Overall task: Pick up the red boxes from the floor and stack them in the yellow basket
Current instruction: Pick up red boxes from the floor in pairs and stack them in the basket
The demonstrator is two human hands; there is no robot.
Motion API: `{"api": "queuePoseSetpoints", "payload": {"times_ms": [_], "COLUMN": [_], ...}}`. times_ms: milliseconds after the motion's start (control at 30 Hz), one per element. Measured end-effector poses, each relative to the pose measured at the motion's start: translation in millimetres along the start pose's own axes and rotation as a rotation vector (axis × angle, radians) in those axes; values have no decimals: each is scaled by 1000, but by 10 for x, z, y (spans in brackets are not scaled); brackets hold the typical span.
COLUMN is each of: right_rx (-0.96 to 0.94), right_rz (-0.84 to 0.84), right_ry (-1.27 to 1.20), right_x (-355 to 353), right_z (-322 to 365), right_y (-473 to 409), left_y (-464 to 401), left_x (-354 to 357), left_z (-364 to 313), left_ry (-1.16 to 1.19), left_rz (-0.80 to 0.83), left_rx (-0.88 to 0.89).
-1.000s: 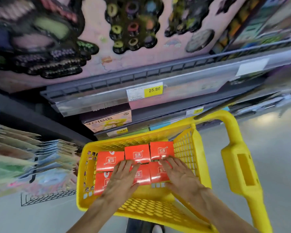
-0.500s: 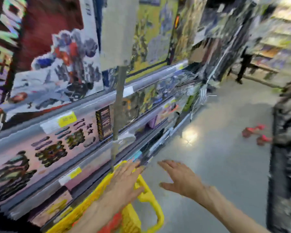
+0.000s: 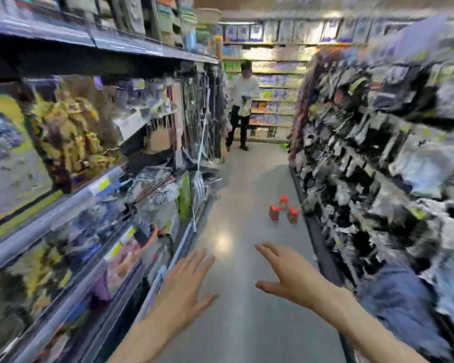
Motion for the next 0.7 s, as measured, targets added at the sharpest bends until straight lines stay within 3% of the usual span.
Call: {"api": "queuePoseSetpoints", "payload": {"times_ms": [333,700], "right_rx": [107,187], "right_rz": [-54,-110], "right_ry": [2,-8], "right_x": [-255,-117], "right_z": [-1723,-2772], "right_y": [-1552,-4149], "left_y": [-2298,-4707], "left_x": [503,1135], "left_z": [685,2680], "left_ry": [52,46], "left_rz": [-18,-10], "left_rx": [57,137]}}
Point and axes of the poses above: each hand's wrist, its own y-axis away from the middle knuckle, its own x-axis out of the palm, z = x × y, the point moved 3 cm from there along -y, towards the middle knuckle, and after that the axes turned 13 degrees about x, right-handed, at the moved point
